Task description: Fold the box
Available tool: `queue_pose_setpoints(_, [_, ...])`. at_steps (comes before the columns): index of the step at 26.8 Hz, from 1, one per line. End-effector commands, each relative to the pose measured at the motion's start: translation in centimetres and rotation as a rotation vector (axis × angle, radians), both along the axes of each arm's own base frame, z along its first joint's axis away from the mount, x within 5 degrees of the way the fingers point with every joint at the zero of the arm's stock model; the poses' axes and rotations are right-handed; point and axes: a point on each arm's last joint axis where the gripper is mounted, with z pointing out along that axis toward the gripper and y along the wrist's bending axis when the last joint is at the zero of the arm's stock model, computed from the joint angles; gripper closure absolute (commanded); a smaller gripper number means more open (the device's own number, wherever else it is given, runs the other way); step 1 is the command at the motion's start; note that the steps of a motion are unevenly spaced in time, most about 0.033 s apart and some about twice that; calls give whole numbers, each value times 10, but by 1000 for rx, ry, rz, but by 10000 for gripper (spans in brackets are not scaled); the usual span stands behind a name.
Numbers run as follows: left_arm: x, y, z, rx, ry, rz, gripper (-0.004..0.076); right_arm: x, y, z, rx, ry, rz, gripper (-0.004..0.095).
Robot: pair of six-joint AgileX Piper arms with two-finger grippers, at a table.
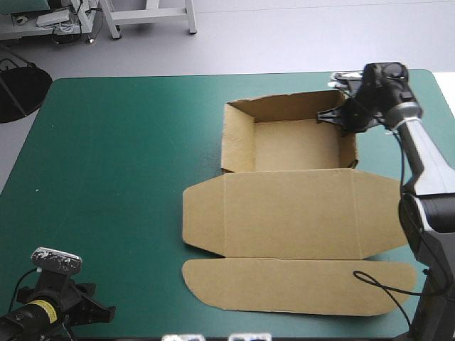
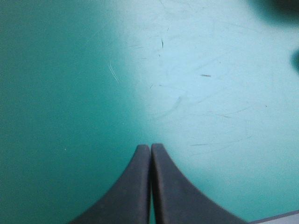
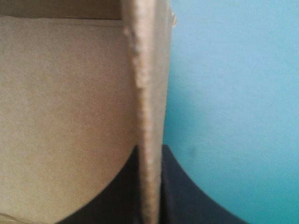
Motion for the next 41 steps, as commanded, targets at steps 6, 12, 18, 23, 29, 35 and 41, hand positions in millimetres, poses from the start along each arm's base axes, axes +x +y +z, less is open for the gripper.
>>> queue_pose_setpoints(6, [5, -2, 9, -22, -68, -1, 733, -64, -145, 27, -133, 15, -292, 921])
queue_pose_setpoints(12, [6, -2, 10, -25, -76, -2, 733, -97, -213, 29, -94, 15, -492, 921])
queue_pose_setpoints(18, [6, -2, 10, -25, -76, -2, 733, -116, -246, 26, -155, 40, -615, 762])
queue_pose_setpoints(23, [6, -2, 10, -25, -76, -2, 733, -112, -245, 21, -115, 37, -618, 452])
queue_pose_setpoints(29, [6, -2, 10, -25, -76, -2, 733, -114, -243, 28, -122, 20, -598, 435])
queue_pose_setpoints(35, [6, -2, 10, -26, -79, -3, 733, -134, -228, 64, -157, -62, -551, 435])
queue_pose_setpoints(41, [7, -3, 5, -26, -80, -5, 733, -153, -181, 116, 108, -301, -503, 470])
